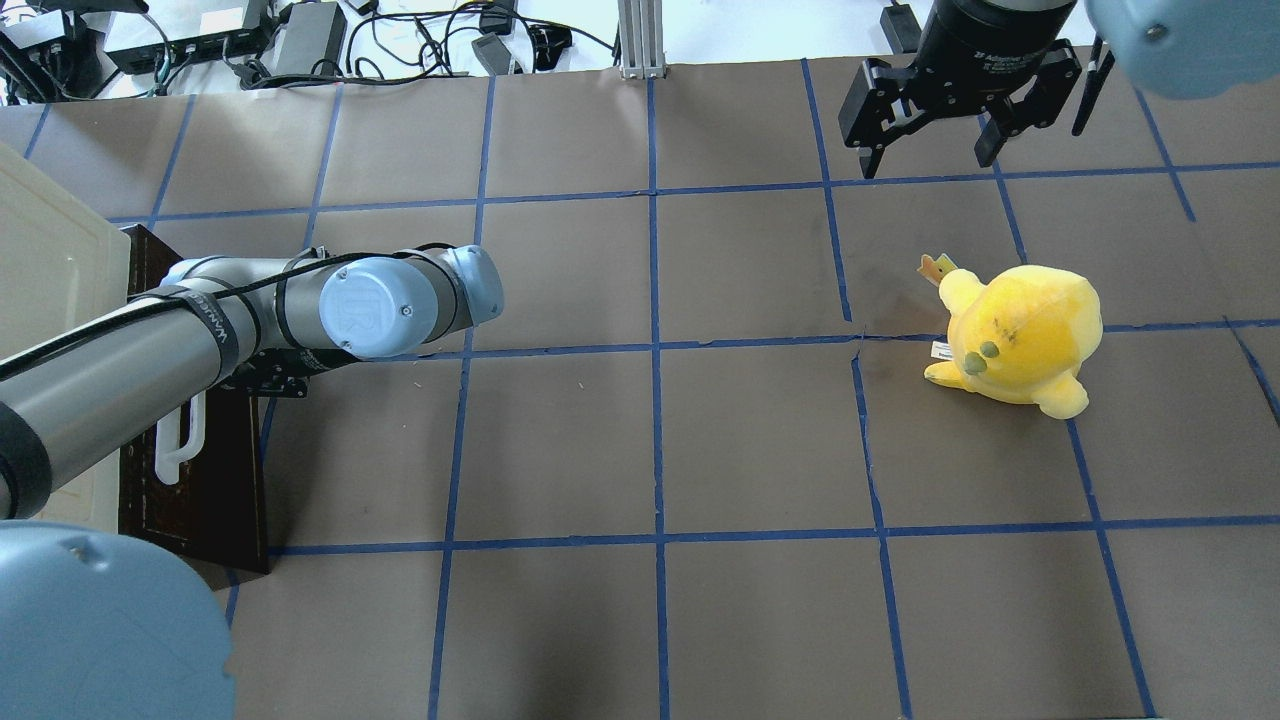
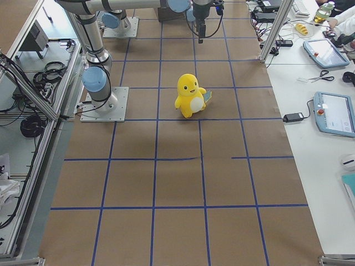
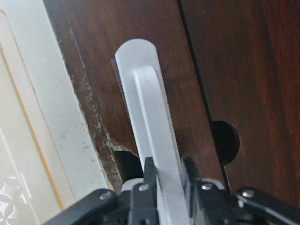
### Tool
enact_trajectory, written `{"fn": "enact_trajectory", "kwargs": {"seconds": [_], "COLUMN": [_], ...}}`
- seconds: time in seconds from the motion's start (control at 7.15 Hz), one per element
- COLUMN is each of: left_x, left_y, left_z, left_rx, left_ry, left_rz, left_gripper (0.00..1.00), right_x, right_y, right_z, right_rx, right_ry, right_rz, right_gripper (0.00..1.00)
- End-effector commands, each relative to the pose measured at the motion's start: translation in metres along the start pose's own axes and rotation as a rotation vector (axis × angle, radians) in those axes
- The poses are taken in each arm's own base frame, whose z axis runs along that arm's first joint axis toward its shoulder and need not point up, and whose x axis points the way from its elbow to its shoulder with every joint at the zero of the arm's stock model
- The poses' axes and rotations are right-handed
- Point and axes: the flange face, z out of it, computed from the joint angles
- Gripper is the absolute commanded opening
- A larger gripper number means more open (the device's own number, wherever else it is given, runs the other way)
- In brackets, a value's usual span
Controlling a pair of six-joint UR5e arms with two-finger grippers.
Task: Pull drawer sideways
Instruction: 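Pull the handle with the left gripper, sliding the drawer out sideways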
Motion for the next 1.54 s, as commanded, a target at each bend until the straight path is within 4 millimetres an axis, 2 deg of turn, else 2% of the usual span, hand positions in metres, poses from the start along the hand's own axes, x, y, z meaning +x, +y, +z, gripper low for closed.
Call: {"fn": "enact_trajectory", "kwargs": {"seconds": [0.0, 1.4], "left_x": [0.003, 0.011], "left_y": [0.000, 0.003], "left_z": [0.001, -0.014], "left_rx": [-0.001, 0.029], "left_ry": [-0.001, -0.011], "left_rz": [0.004, 0.014], "left_gripper": [0.12, 0.12], "right_x": [0.000, 0.000], "right_y": [0.000, 0.000], "right_z": [0.000, 0.000], "right_rx": [0.000, 0.000], "right_ry": [0.000, 0.000], "right_rz": [0.000, 0.000], "right_gripper": [1.00, 1.00]}}
